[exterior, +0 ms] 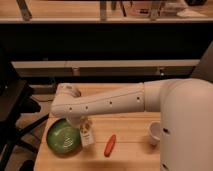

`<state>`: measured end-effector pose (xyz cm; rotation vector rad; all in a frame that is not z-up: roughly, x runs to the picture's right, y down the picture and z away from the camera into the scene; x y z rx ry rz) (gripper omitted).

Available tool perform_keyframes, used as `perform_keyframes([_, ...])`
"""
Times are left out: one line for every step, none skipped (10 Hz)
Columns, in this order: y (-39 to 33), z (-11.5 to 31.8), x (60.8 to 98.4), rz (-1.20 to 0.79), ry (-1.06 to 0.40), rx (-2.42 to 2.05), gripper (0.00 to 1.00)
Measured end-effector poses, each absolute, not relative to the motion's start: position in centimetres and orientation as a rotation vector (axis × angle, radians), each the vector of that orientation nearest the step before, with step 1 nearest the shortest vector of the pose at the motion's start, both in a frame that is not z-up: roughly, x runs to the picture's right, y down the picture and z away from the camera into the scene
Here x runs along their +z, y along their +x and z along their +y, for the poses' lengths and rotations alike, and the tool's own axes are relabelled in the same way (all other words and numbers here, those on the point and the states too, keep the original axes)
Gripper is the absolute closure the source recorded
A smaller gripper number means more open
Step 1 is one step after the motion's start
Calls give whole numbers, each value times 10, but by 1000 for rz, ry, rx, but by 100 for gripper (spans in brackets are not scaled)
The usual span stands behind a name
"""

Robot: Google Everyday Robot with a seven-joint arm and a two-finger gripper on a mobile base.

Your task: Place the bottle in the ceramic bowl

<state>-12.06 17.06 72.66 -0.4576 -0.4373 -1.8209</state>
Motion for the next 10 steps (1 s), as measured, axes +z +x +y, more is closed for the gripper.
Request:
perform_keyframes([-123,173,725,-444,-456,-1836,100])
perform_keyframes([-126,175,725,-449,-453,-1847,100])
perform_keyframes([-130,177,724,-456,-453,-1863,100])
perform_keyframes([-132,179,723,-460,-454,-1873,100])
perform_keyframes([-134,180,723,-463,-452,-1882,100])
perform_keyframes([-136,181,722,-467,-452,-1890,100])
perform_keyframes([-136,184,723,-471,-453,-1899,100])
perform_keyframes([-137,186,724,-475,-451,-1907,100])
perform_keyframes([-140,187,724,-480,-447,-1915,100])
perform_keyframes([-141,187,724,-486,-444,-1920,100])
